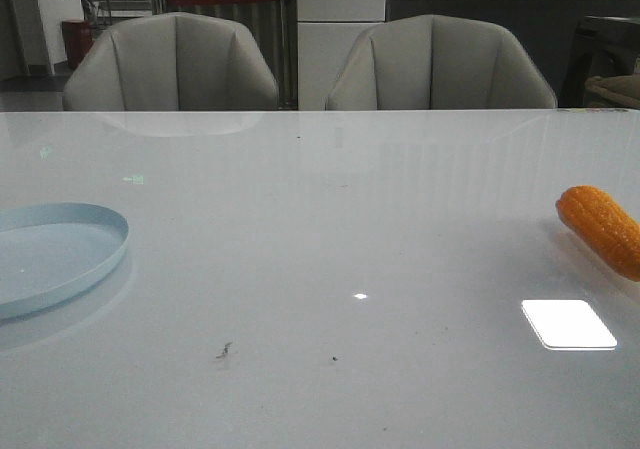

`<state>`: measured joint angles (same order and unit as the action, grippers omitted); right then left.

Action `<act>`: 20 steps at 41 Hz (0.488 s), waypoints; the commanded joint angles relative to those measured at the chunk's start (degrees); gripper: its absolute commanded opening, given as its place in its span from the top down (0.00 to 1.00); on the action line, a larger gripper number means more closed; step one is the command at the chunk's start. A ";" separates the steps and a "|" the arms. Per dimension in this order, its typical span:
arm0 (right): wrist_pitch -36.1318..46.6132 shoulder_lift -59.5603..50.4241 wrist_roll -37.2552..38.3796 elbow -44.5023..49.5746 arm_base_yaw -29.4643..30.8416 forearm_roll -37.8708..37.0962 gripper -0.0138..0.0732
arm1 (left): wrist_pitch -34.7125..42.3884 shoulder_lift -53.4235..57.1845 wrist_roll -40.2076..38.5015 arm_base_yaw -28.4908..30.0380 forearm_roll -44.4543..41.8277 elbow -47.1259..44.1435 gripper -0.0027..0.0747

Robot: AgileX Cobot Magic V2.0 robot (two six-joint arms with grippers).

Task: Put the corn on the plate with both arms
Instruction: 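Lower the left gripper onto the rim of the light blue plate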

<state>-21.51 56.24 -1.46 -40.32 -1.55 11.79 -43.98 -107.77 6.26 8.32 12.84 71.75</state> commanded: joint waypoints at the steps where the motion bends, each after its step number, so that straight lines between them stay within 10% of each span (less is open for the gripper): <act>1: 3.05 -0.52 -0.35 -2.15 -0.04 -0.33 0.35 | -2.11 -0.17 -0.57 0.18 0.75 2.89 0.31; 11: 2.92 -0.52 -0.35 -2.15 -0.04 -0.33 0.35 | -4.82 -2.45 -0.10 0.18 0.75 2.87 0.35; 20: 2.87 -0.52 -0.35 -2.15 -0.04 -0.33 0.35 | -4.63 -2.45 -0.03 -0.02 0.75 2.87 0.83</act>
<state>-22.03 56.24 -1.46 -40.32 -1.55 11.79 -48.61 -112.54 6.36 8.32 12.52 73.36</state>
